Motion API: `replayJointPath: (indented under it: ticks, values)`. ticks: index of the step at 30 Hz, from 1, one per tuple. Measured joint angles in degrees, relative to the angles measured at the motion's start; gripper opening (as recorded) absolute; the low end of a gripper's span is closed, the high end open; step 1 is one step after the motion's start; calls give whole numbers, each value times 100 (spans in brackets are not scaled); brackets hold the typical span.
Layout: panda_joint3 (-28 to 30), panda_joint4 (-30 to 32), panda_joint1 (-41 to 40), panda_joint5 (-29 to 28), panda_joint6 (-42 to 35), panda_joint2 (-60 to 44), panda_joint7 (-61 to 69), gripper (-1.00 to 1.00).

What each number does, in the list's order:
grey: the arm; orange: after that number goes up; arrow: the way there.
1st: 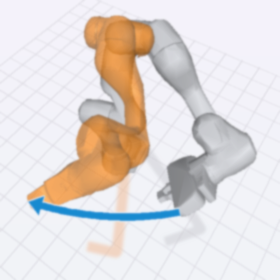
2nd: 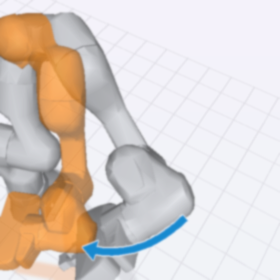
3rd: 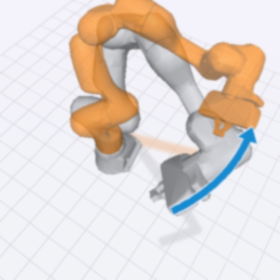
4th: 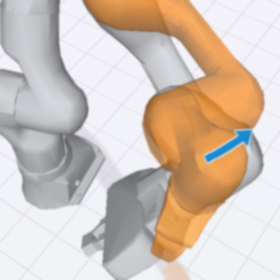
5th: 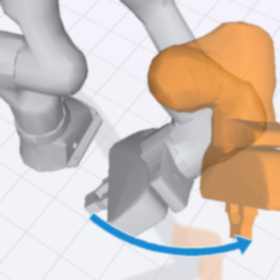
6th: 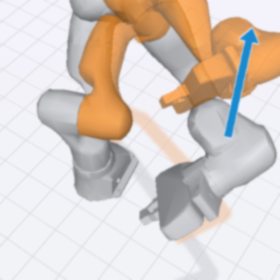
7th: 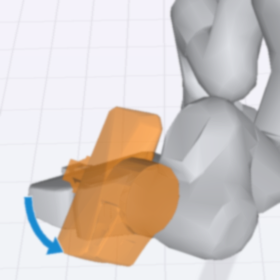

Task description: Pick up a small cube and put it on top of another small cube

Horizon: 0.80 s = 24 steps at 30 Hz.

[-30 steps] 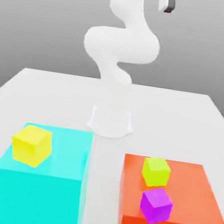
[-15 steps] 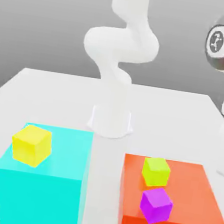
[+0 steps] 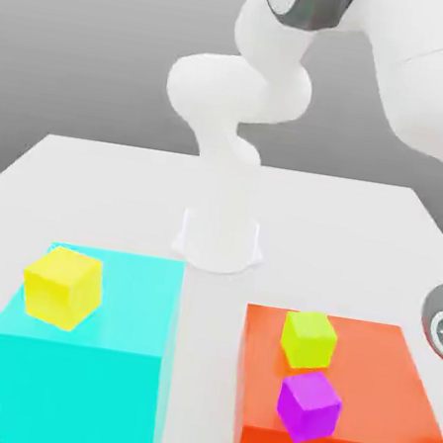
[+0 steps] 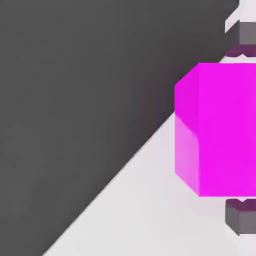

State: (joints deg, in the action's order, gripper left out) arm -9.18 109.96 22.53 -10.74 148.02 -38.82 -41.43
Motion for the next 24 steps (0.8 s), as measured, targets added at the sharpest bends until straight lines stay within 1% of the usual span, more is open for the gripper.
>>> replayJointPath:
  ticks: [3,6,8,13,19,22,24]
  values:
    - [9,-7,11,-1,15,-27,1,-100]
    - [-84,117,-54,125,-351,464,84,-100]
    - [-15,211,-252,284,-651,876,94,-100]
    - [486,439,-939,703,-1410,1910,-33,-100]
    - [1190,707,-1692,976,-2295,3079,-337,-100]
    - [1550,839,-2471,1010,-2854,3774,-609,-100]
    - [1669,926,-2957,1017,-3218,4225,-796,-100]
